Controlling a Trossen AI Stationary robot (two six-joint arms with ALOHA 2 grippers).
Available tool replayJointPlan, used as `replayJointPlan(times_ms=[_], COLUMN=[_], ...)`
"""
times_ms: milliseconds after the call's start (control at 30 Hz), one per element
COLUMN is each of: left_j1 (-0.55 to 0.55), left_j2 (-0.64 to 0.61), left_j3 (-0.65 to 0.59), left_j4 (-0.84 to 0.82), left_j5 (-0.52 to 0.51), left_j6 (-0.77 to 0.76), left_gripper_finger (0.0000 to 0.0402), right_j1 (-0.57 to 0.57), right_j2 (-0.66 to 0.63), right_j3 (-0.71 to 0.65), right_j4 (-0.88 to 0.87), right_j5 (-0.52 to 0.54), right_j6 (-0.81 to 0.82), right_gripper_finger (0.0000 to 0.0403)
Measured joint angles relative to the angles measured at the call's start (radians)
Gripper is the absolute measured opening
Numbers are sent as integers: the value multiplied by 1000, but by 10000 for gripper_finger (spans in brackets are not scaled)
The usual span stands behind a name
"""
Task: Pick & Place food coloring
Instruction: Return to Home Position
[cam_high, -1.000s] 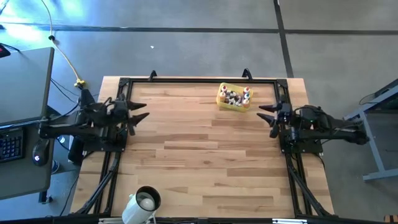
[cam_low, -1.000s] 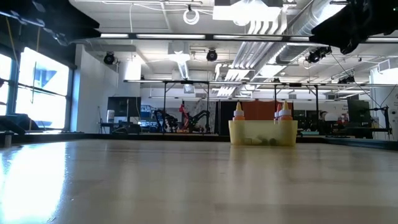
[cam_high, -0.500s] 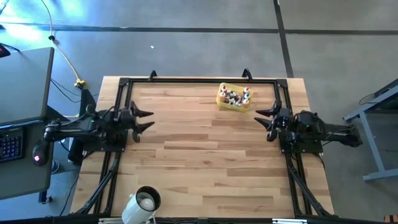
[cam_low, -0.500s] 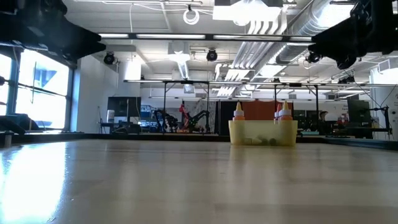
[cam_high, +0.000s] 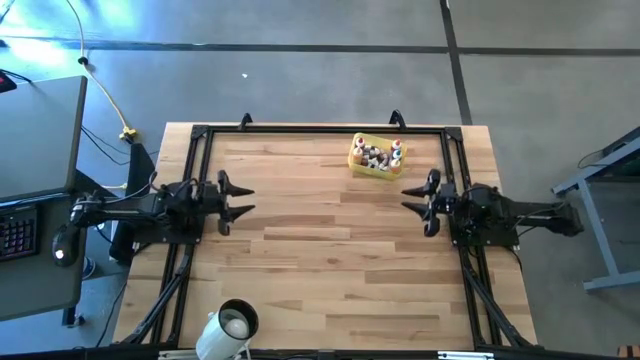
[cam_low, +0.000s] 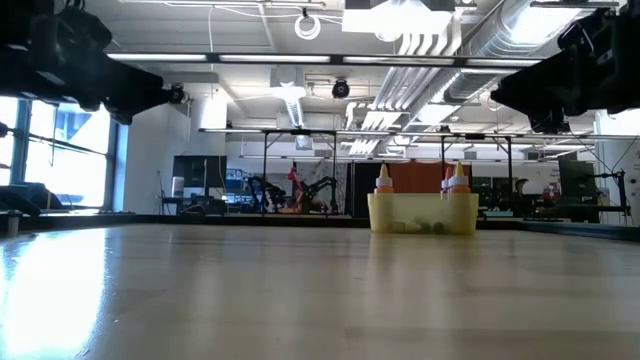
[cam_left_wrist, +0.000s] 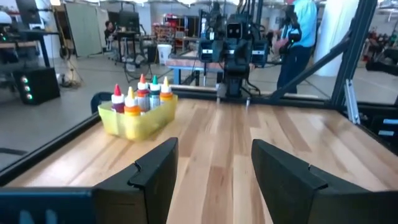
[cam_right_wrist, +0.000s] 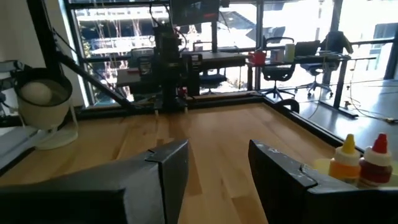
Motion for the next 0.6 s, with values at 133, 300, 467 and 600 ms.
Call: replayJointPlan(times_ms=[133, 300, 467, 600], left_j1=[0, 0, 0, 0], left_j2=[1, 2, 2, 2], left_j3=[-1, -1, -2, -3], left_j4=[-1, -2, -1, -2], left_j5=[1, 1, 1, 1], left_j6=[32, 50, 50, 50], left_gripper_finger=[202, 202, 202, 202], right_j1=[0, 0, 0, 0], right_j2=[15, 23, 24, 24], right_j3=[0, 0, 0, 0], right_j4=[0, -2, -3, -4], right_j5=[-6, 9, 9, 9], right_j6=[-15, -23, -24, -24], right_gripper_finger=[159, 159, 159, 159])
